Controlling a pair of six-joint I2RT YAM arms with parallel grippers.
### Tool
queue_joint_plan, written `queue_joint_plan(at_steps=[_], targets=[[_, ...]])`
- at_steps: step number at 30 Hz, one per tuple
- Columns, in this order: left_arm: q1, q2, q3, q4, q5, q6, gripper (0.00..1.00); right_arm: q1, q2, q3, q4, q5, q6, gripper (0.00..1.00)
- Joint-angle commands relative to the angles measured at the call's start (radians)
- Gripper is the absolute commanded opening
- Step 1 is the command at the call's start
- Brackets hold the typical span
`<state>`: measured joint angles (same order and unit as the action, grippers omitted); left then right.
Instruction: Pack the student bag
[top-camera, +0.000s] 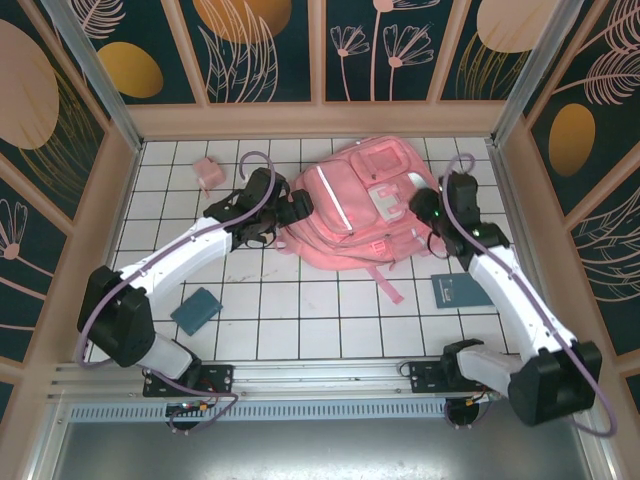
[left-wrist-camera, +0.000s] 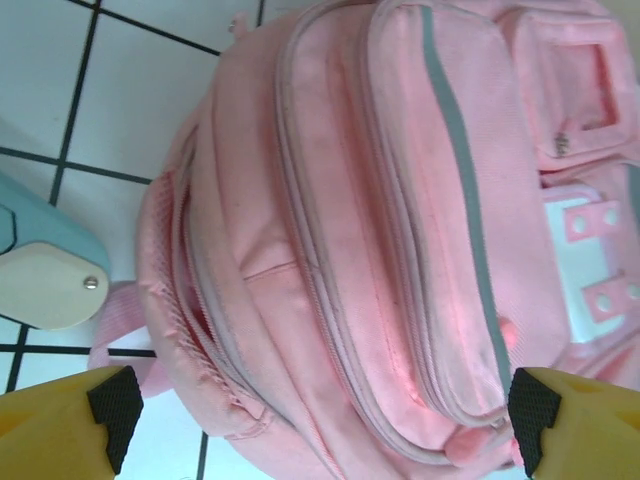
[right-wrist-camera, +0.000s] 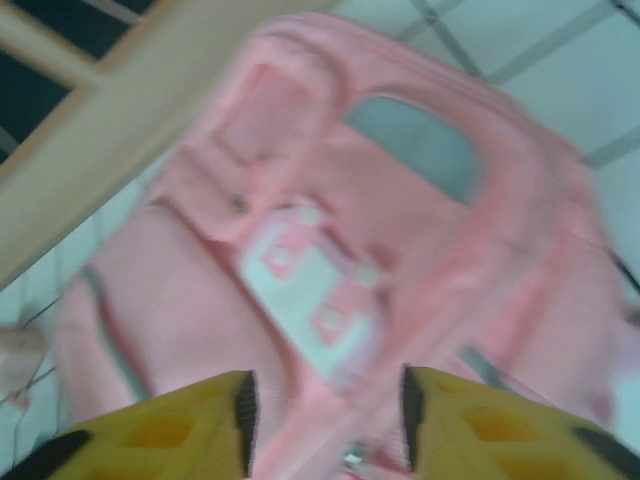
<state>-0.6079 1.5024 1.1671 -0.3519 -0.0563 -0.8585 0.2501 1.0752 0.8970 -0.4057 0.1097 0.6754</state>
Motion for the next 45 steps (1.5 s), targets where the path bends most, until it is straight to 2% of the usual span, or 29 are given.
queue_joint_plan(at_steps=[1,4,6,13,16,20,22,26,32,36,42,45], targets=[[-0.002,-0.047,-0.041,0.057,0.058,0.05,0.95,-0.059,-0.079,-0.123,-0.114,0.076,0.068,0.32],[-0.002,-0.069,-0.07,0.071,0.079,0.046,0.95,-0.119,-0.104,-0.218,-0.135,0.048,0.098,0.15],[-0.003,-0.08,-0.08,0.063,0.083,0.045,0.94,-0.153,-0.099,-0.264,-0.154,0.05,0.121,0.07],[-0.002,-0.154,-0.149,0.06,0.083,0.028,0.94,-0.192,-0.076,-0.389,-0.109,0.055,0.152,0.09],[-0.002,-0.174,-0.169,0.057,0.094,0.022,0.94,-0.206,-0.03,-0.427,-0.068,-0.006,0.152,0.08],[-0.003,-0.203,-0.181,0.041,0.086,0.026,0.94,-0.203,0.033,-0.469,-0.054,-0.086,0.182,0.0],[-0.003,-0.222,-0.189,0.039,0.083,0.025,0.94,-0.183,0.044,-0.485,-0.043,-0.116,0.204,0.0],[-0.003,-0.244,-0.229,0.042,0.088,0.026,0.94,-0.066,0.034,-0.518,0.021,-0.179,0.316,0.0],[-0.001,-0.254,-0.279,0.046,0.111,0.023,0.94,0.276,0.098,-0.498,0.145,-0.186,0.608,0.0],[-0.004,-0.26,-0.324,0.062,0.141,0.01,0.93,0.459,0.225,-0.411,0.234,-0.173,0.717,0.01],[-0.009,-0.287,-0.394,0.076,0.162,-0.013,0.92,0.597,0.501,-0.158,0.283,-0.218,0.678,0.0],[-0.016,-0.308,-0.433,0.091,0.177,-0.038,0.91,0.631,0.587,-0.004,0.21,-0.204,0.6,0.0]])
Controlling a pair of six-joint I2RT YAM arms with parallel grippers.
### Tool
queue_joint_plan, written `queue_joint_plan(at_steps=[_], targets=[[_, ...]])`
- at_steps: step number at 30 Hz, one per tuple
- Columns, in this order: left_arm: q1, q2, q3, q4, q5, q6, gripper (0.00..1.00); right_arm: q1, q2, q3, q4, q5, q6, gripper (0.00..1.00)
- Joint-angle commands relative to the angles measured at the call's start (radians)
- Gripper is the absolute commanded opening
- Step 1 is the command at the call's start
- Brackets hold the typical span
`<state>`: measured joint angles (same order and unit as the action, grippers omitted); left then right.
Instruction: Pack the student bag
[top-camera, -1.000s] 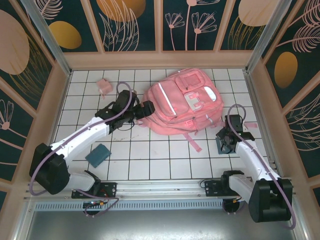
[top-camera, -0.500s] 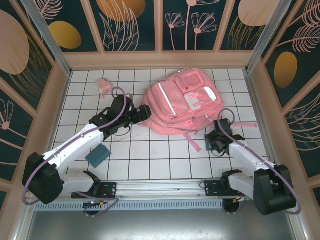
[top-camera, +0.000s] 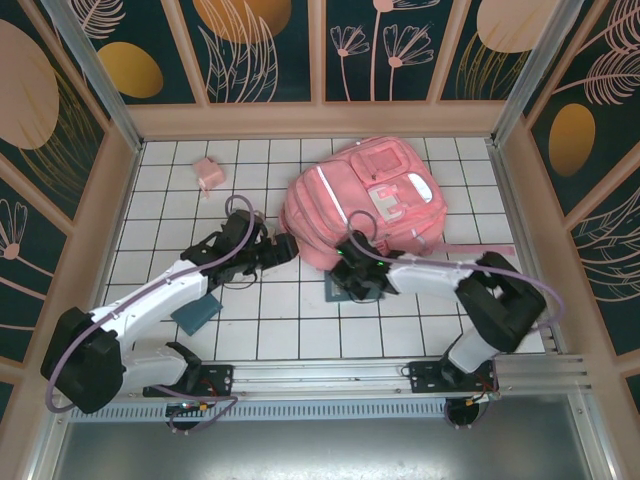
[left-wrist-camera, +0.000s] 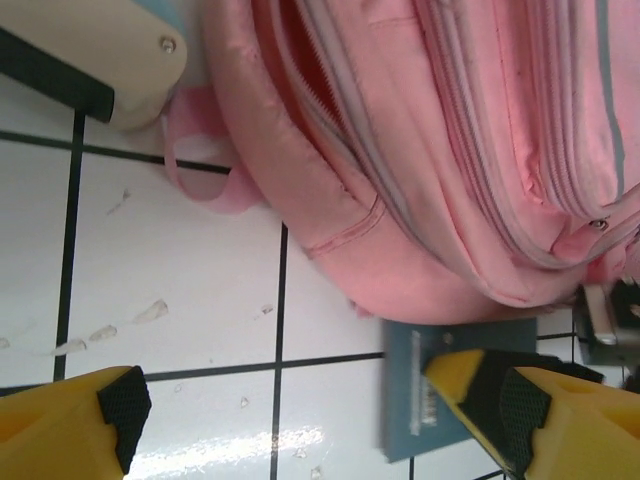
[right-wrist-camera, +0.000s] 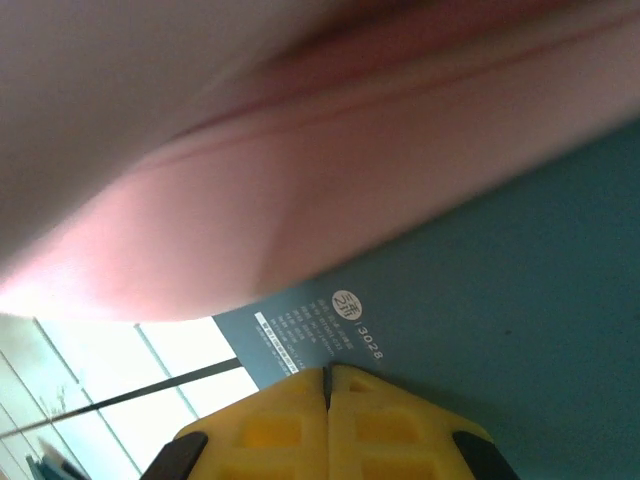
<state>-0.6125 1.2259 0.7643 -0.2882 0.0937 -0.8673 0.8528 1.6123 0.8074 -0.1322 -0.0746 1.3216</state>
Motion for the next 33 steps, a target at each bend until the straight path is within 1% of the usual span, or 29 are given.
queue_joint_plan(at_steps=[1,3,5,9,11,13,17,19,21,22,26,33], targets=[[-0.017,-0.039,-0.046,0.037,0.036,-0.041,0.9,0.037,0.06,0.129,-0.101,-0.001,-0.076,0.0],[-0.025,-0.049,-0.08,0.069,0.054,-0.065,0.87,0.044,0.056,0.182,-0.163,0.038,-0.126,0.02],[-0.034,-0.049,-0.108,0.101,0.072,-0.085,0.84,0.043,0.024,0.2,-0.203,0.077,-0.178,0.05],[-0.054,-0.025,-0.144,0.165,0.098,-0.115,0.77,0.02,-0.074,0.179,-0.267,0.148,-0.287,0.23],[-0.062,0.002,-0.149,0.197,0.114,-0.124,0.73,-0.006,-0.115,0.145,-0.279,0.151,-0.357,0.29],[-0.074,0.036,-0.149,0.224,0.128,-0.131,0.71,-0.033,-0.162,0.091,-0.289,0.159,-0.414,0.38],[-0.095,0.101,-0.143,0.279,0.152,-0.148,0.65,-0.112,-0.255,-0.029,-0.257,0.133,-0.486,0.41],[-0.103,0.138,-0.144,0.314,0.168,-0.157,0.64,-0.168,-0.292,-0.091,-0.22,0.095,-0.519,0.42],[-0.114,0.174,-0.143,0.343,0.181,-0.164,0.63,-0.205,-0.312,-0.139,-0.163,0.033,-0.556,0.43],[-0.121,0.193,-0.142,0.357,0.185,-0.169,0.63,-0.215,-0.315,-0.157,-0.145,0.022,-0.568,0.44],[-0.146,0.263,-0.129,0.403,0.199,-0.176,0.63,-0.236,-0.28,-0.193,-0.112,0.014,-0.604,0.47],[-0.177,0.365,-0.099,0.445,0.217,-0.182,0.63,-0.246,-0.186,-0.232,-0.026,-0.056,-0.616,0.46]])
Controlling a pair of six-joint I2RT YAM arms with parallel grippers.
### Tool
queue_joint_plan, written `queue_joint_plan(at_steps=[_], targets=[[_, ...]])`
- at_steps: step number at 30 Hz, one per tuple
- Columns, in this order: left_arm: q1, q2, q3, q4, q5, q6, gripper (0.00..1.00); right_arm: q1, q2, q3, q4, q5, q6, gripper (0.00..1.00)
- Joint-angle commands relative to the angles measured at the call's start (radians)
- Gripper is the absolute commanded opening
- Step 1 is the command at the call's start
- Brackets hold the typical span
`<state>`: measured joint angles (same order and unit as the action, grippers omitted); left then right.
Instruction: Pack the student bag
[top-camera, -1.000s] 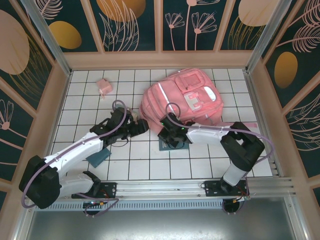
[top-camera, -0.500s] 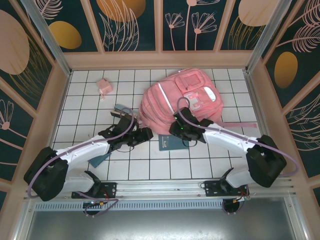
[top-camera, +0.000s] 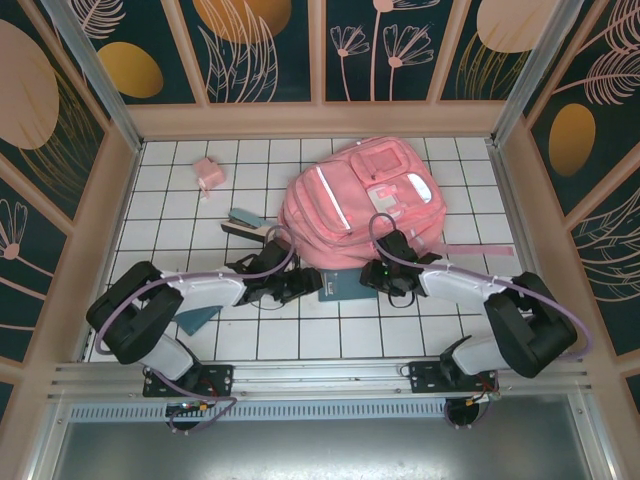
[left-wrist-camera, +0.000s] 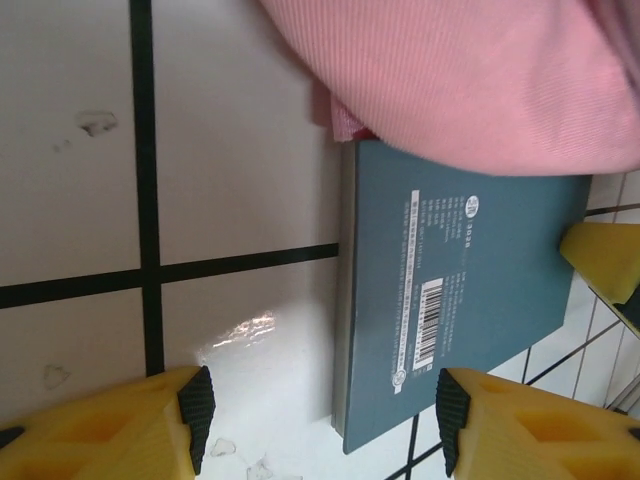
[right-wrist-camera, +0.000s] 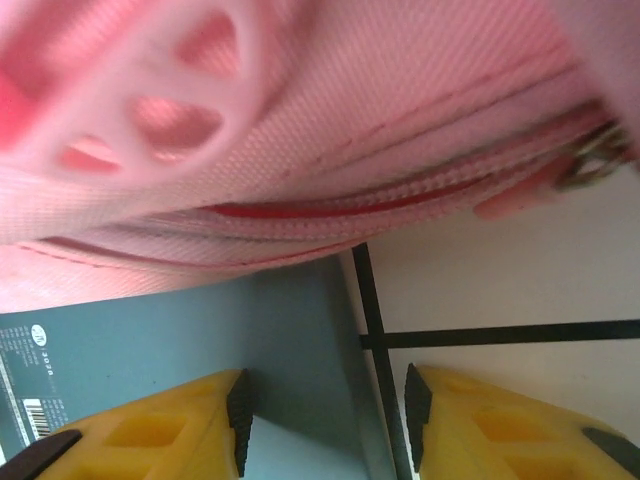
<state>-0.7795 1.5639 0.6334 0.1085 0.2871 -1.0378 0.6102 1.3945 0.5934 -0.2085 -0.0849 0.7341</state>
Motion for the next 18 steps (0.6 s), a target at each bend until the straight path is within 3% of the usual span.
queue_joint_plan(at_steps=[1,4,7,8,15,18], targets=[[-0.012,0.039,0.035,0.048,0.026,-0.008,0.63,-0.002,0.04,-0.018,0.055,-0.058,-0.028,0.45],[-0.013,0.066,0.036,0.05,0.027,-0.003,0.61,0.008,0.044,-0.022,0.061,-0.075,-0.025,0.45],[-0.015,0.094,0.037,0.046,0.031,0.005,0.45,0.009,0.041,-0.042,0.096,-0.117,-0.018,0.45],[-0.015,0.101,0.038,0.037,0.032,0.009,0.45,0.01,0.04,-0.048,0.107,-0.131,-0.017,0.45],[-0.015,0.127,0.03,0.016,0.041,0.03,0.26,0.008,0.024,-0.105,0.292,-0.336,0.005,0.45],[-0.015,0.131,0.028,0.016,0.046,0.034,0.25,0.006,-0.021,-0.137,0.398,-0.425,0.03,0.45]])
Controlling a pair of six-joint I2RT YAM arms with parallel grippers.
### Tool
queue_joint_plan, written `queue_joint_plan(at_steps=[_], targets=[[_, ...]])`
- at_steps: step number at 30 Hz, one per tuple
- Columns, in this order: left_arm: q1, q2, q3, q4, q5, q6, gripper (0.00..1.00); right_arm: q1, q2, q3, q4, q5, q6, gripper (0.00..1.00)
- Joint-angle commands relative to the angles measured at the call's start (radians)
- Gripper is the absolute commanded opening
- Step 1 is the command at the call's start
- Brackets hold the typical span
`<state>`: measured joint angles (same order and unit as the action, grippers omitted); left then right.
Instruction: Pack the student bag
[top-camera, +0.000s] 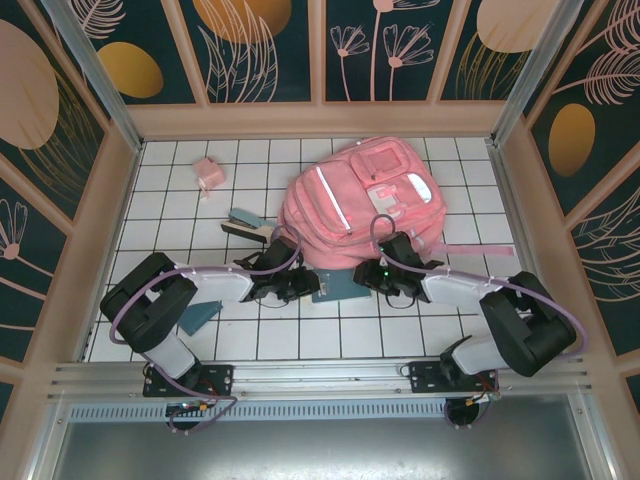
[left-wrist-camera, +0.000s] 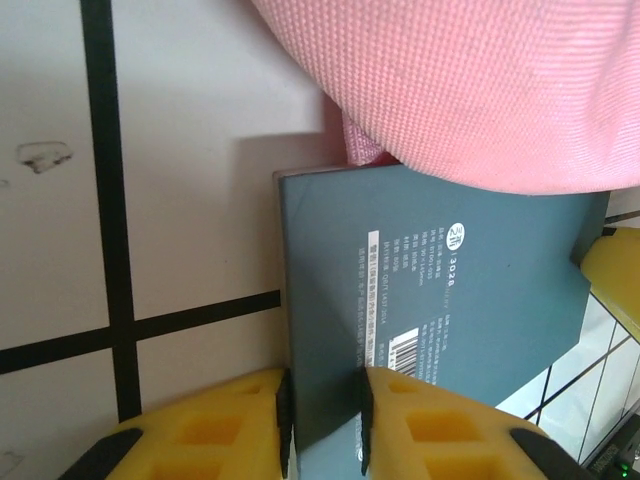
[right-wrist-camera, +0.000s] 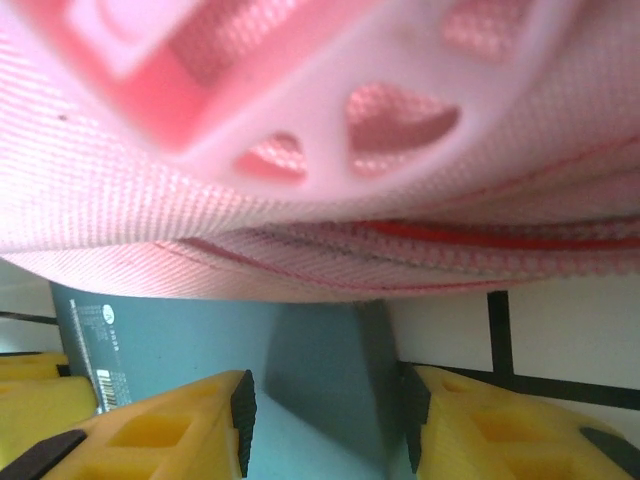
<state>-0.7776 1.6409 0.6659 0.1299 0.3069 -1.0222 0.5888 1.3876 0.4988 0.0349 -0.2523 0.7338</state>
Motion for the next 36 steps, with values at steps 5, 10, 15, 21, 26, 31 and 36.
queue_joint_plan(at_steps=[5,10,15,21,26,31,36], targets=[[-0.017,0.05,-0.007,-0.006,0.026,0.022,0.24,-0.001,-0.08,-0.098,0.306,-0.39,0.076,0.45],[-0.017,0.042,-0.011,0.0,0.03,0.028,0.25,-0.02,-0.106,-0.121,0.329,-0.461,0.069,0.42],[-0.017,0.038,-0.018,0.004,0.032,0.028,0.24,-0.036,-0.155,-0.164,0.424,-0.53,0.103,0.42],[-0.017,0.023,-0.02,-0.006,0.028,0.034,0.25,-0.036,-0.195,-0.167,0.426,-0.548,0.092,0.39],[-0.017,0.021,-0.02,-0.01,0.025,0.034,0.25,-0.036,-0.173,-0.129,0.264,-0.471,0.021,0.38],[-0.017,0.003,-0.013,-0.036,0.013,0.041,0.25,-0.077,-0.204,-0.116,0.16,-0.361,0.005,0.23],[-0.016,-0.085,0.026,-0.137,-0.028,0.066,0.35,-0.102,-0.284,-0.087,0.054,-0.327,-0.028,0.0]])
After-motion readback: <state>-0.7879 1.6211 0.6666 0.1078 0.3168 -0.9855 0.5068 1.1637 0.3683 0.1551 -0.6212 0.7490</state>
